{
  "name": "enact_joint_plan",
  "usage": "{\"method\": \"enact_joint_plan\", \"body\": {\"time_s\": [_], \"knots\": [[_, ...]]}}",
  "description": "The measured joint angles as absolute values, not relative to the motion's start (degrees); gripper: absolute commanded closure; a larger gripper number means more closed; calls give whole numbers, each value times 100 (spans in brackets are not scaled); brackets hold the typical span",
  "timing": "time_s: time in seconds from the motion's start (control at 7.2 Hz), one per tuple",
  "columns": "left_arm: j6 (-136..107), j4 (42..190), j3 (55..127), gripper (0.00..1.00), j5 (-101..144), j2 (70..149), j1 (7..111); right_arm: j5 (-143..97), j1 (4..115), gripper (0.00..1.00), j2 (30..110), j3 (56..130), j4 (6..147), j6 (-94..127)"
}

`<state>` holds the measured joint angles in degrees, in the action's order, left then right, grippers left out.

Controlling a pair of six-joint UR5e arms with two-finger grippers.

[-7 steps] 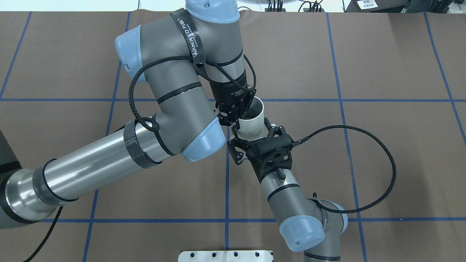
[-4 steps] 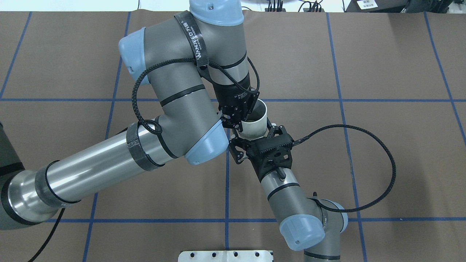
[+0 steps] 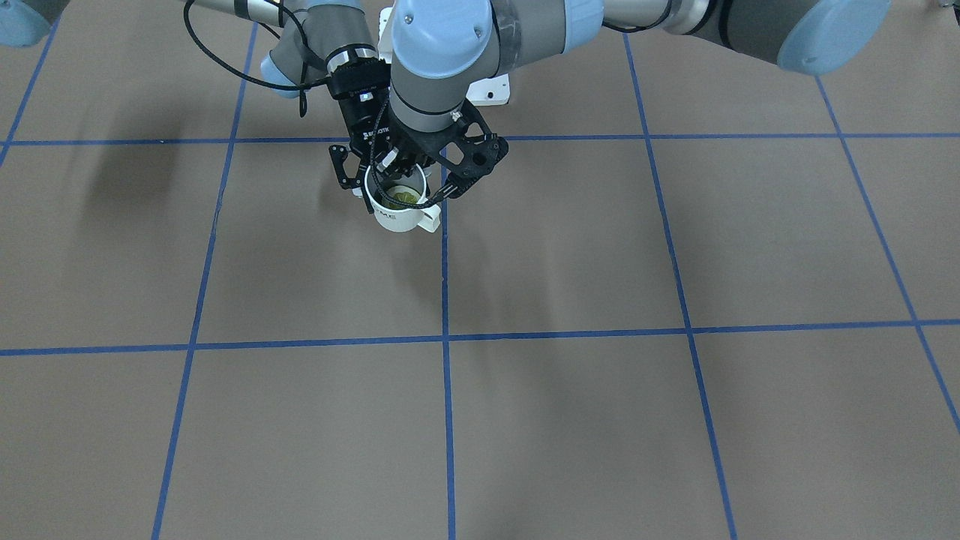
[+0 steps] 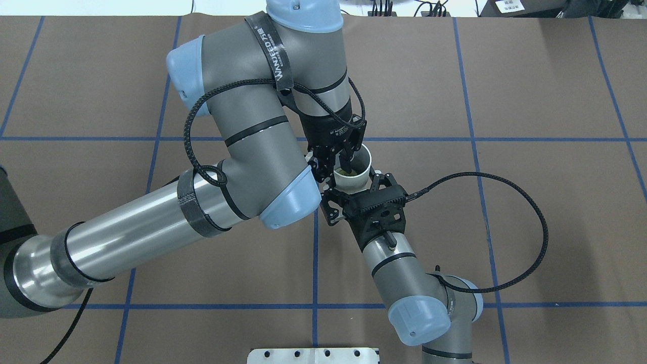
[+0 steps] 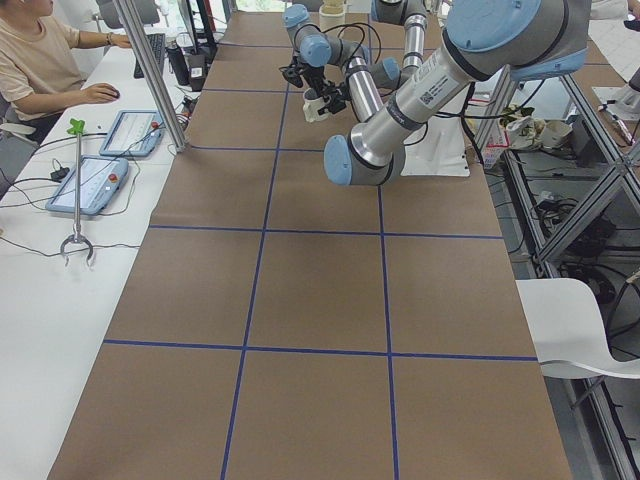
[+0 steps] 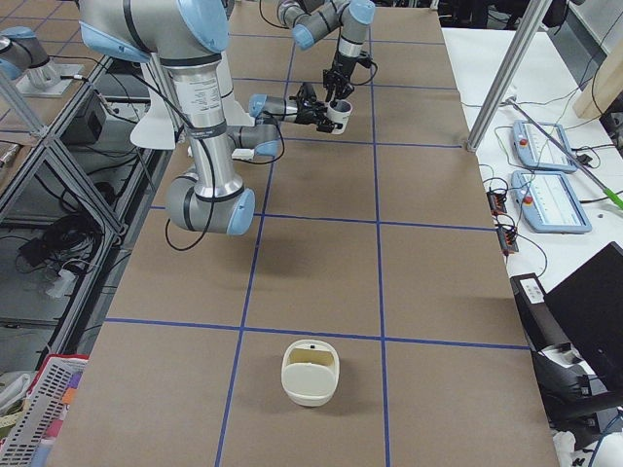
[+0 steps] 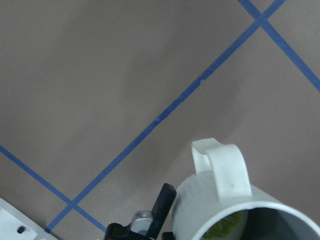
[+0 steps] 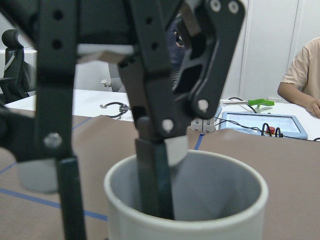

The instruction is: Left arm hands cup to right arm to dump lemon

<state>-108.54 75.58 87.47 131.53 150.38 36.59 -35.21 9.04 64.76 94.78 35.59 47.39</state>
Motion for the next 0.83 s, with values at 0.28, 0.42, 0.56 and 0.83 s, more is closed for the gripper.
{"method": "enact_joint_plan", "body": {"time_s": [0.28, 0.42, 0.56, 0.83], "knots": [[-10860, 7535, 9091, 0, 13174, 15073, 3870, -3518, 908, 87, 6486, 9457, 3540, 4732], [-10862, 7509, 9265, 0, 13192, 15076, 4002, -3514, 925, 87, 6494, 9472, 3514, 4743], [-10863, 7496, 9405, 0, 13200, 15068, 4116, -3496, 955, 87, 6611, 9586, 3468, 4783], [-10861, 7489, 9535, 0, 13203, 14992, 4253, -3453, 1082, 100, 7533, 9922, 2769, 5134]]}}
